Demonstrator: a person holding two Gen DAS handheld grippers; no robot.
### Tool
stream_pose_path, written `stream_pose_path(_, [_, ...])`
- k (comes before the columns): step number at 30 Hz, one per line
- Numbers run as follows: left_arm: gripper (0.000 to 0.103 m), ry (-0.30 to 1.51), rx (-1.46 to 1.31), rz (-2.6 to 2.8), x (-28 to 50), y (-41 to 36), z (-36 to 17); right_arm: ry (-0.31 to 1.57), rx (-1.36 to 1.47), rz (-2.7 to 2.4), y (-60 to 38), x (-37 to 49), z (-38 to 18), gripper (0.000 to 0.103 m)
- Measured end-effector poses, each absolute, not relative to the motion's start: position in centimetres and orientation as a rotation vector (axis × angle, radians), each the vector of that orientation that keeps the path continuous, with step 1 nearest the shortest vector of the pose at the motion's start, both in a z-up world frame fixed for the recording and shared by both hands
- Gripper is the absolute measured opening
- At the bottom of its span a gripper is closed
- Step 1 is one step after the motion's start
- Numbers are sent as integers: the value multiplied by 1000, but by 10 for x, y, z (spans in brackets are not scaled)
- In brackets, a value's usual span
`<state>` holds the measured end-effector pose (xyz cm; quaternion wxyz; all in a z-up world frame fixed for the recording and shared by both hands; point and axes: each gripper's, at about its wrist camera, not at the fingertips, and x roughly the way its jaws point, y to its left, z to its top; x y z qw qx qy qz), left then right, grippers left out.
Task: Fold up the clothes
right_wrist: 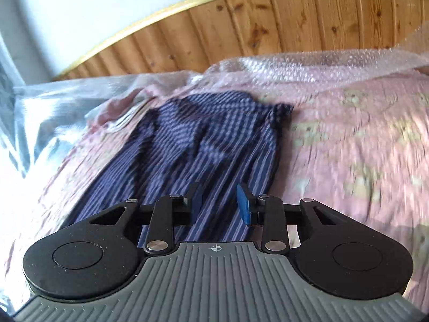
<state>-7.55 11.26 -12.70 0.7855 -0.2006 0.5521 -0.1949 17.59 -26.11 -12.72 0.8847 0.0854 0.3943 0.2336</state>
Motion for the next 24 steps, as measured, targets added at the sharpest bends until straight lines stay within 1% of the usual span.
stream_pose_path(3, [40, 1166, -474, -358, -76, 147, -136, 898, 188, 546, -224, 87, -132, 34])
stream_pose_path(4, [42, 1157, -488, -338, -76, 159, -139, 931, 190, 553, -211, 64, -137, 34])
stream_pose_path(6, [43, 1148, -503, -310, -76, 178, -145, 985, 153, 529, -187, 34, -154, 34])
stream_pose_path(8, [38, 1173, -467, -335, -77, 184, -151, 987, 124, 481, -174, 14, -172, 35])
stream_pose_path(9, [38, 1185, -449, -348, -77, 186, -155, 989, 117, 457, -171, 9, -175, 36])
stream_pose_path(11, [42, 1168, -465, -362, -81, 200, -150, 993, 166, 386, -174, 2, -162, 38])
stream_pose_path(12, [50, 1151, -485, -366, -84, 208, -146, 970, 212, 362, -181, -7, -152, 47])
stream_pose_path(13, [57, 1133, -504, -370, -88, 216, -141, 943, 254, 346, -189, -19, -143, 53])
stream_pose_path(14, [59, 1116, -524, -374, -91, 225, -137, 916, 297, 331, -196, -30, -133, 60])
stream_pose_path(15, [61, 1104, -553, -372, -93, 234, -135, 904, 325, 313, -203, -41, -127, 62])
stream_pose_path(16, [64, 1107, -596, -356, -93, 245, -139, 910, 348, 295, -209, -53, -127, 62])
stream_pose_path(19, [64, 1134, -698, -298, -91, 274, -156, 963, 429, 238, -222, -91, -140, 63])
stream_pose_path(24, [67, 1175, -817, -329, -80, 278, -180, 1026, 480, 174, -214, -143, -173, 63])
